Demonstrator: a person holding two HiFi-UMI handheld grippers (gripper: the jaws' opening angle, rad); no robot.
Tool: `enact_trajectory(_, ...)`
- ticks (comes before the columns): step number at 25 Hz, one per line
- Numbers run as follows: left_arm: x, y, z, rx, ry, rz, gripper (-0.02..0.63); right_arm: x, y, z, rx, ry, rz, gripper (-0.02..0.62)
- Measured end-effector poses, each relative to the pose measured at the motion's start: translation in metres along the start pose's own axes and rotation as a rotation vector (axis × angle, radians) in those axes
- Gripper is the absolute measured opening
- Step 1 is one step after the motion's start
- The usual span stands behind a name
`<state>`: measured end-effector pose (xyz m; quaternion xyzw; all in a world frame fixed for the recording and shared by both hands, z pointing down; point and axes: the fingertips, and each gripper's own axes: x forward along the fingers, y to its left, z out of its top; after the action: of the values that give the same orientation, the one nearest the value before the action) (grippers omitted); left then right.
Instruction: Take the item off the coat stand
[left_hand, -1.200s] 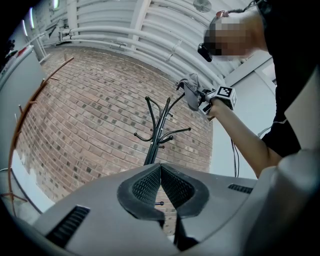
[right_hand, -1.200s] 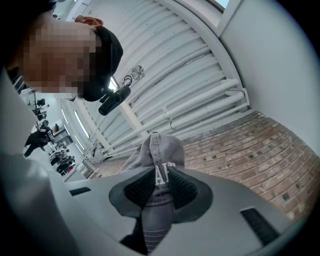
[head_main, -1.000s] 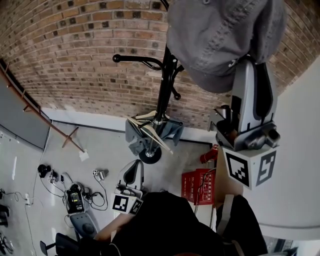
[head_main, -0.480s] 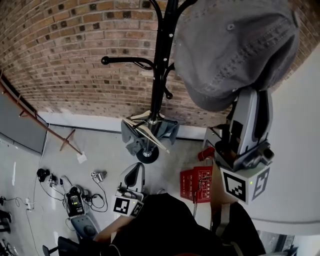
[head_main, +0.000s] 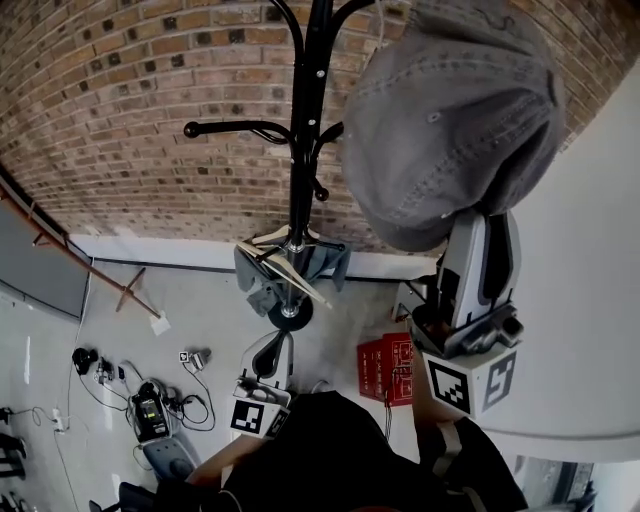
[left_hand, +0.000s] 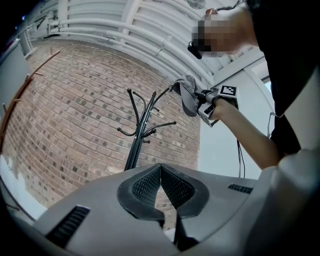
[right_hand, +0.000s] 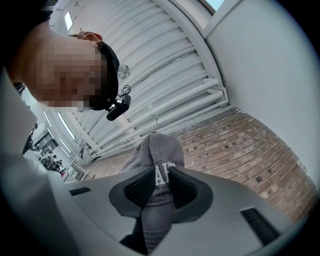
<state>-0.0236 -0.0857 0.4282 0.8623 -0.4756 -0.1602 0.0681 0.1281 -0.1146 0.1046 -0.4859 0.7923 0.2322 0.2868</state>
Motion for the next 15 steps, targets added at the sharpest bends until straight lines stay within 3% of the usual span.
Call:
enact_trajectory(3,0.003,-0.005,0.005,0.058,-0.004,-0.01,0.015,-0.009,0.002,-0.006,-0.008,0.02,-0.001,0.089)
enact_trajectory(10,0.011,-0.017,0.001,0.03,-0.016,-0.061,0.015,-0.028,0.002,-0.013,-0.005,0.037,-0.011,0.089)
enact_trajectory(15,0.013,-0.019,-0.007,0.026,0.015,-0.057,0.015,-0.039,-0.001,-0.015,-0.004,0.057,-0.02,0.089)
